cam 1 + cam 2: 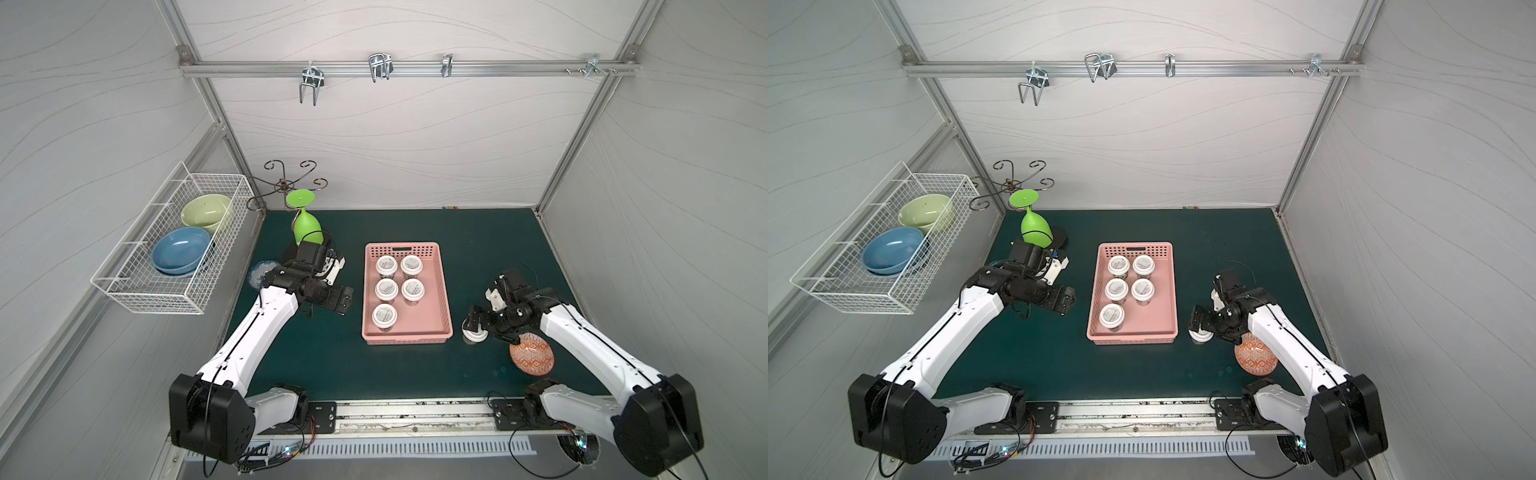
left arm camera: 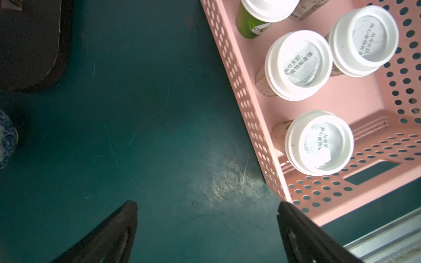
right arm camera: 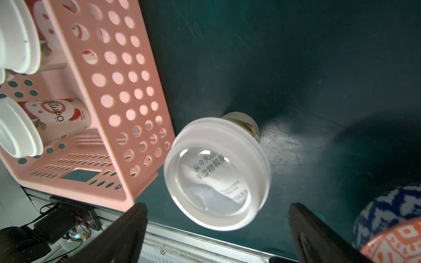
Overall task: Put the yogurt in the basket
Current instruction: Pick up the yogurt from the center of the board.
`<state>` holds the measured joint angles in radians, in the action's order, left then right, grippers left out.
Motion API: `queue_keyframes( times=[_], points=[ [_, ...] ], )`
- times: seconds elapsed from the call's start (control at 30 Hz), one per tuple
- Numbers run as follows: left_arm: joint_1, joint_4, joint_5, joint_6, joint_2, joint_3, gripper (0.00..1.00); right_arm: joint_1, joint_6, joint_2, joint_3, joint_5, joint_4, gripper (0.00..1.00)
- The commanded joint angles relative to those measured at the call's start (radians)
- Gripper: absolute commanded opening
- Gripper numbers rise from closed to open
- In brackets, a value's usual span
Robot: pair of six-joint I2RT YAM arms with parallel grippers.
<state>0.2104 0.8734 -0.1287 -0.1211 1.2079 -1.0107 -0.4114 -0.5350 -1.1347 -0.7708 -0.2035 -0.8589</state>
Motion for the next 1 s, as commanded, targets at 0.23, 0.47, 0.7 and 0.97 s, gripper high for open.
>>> queue_keyframes(
  times=[0.23, 0.47, 0.7, 0.97],
  points=[
    [-0.109, -0.121, -0.036, 0.026, -0.057, 0.108, 0.99, -0.010, -0.002, -0.057, 0.008, 0.001, 0.045, 0.99],
    [-0.163, -0.129, -0.077, 0.029, -0.072, 0.120, 0.99, -0.010, 0.004, -0.070, 0.019, -0.014, 0.078, 0.91],
    [-0.187, -0.137, -0.094, 0.032, -0.077, 0.132, 0.99, -0.010, 0.015, -0.094, 0.027, -0.020, 0.087, 0.78],
    [-0.210, -0.154, -0.104, 0.037, -0.100, 0.153, 0.99, -0.011, 0.027, -0.078, 0.020, -0.014, 0.070, 0.69]
  ],
)
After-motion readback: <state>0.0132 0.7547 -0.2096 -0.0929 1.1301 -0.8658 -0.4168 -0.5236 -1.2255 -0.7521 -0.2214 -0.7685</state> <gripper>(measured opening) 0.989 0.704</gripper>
